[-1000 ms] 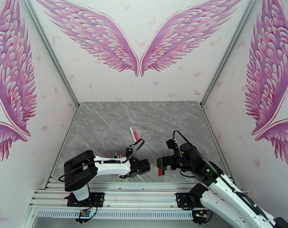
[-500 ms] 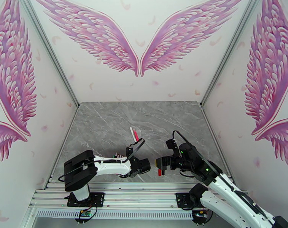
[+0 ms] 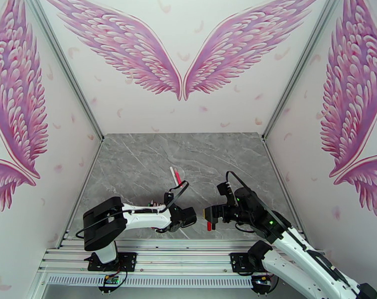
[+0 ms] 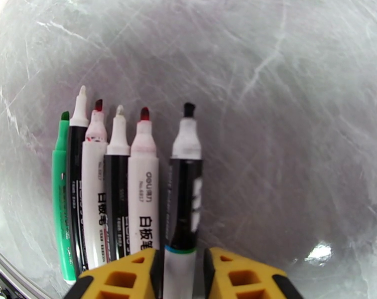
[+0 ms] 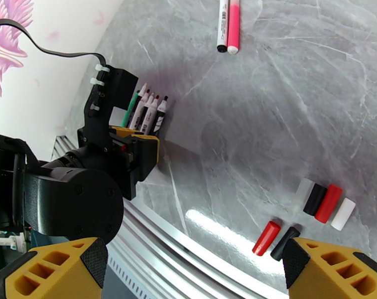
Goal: Open the pen caps
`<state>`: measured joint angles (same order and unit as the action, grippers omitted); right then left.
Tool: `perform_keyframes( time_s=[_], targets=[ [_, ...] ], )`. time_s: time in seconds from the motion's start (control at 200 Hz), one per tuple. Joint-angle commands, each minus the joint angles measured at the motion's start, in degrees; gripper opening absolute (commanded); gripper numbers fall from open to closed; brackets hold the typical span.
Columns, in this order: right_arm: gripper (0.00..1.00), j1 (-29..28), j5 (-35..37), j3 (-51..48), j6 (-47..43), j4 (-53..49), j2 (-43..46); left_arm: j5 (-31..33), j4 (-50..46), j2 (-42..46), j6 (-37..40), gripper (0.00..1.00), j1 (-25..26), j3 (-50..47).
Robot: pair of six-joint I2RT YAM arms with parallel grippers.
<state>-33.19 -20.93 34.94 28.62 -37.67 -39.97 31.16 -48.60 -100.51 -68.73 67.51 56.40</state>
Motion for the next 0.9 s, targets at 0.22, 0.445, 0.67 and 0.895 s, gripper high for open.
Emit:
perform_keyframes(
  time_s=[0.22,0.445,0.67,0.895],
  targets=[
    [0.99,-0.58,0.54,0.66,-0.84,-0.53,0.6,0.97,-1.06,5.17,3.84,0.3,-0.38,3.0],
    [0.99,-0.58,0.65,0.92,-1.14,-0.46,0.76,-4.08,4.87,13.19,9.96,0.32,-4.39,3.17],
    [0.99,-0.59,0.31,1.5,-1.19,-0.12,1.01,-13.34,13.55,18.15,15.11,0.36,-15.54,0.11],
    [0.99,-0.57,-0.47,1.71,-1.18,0.05,1.19,-20.21,19.16,13.78,20.2,0.38,-25.01,3.0]
  ],
)
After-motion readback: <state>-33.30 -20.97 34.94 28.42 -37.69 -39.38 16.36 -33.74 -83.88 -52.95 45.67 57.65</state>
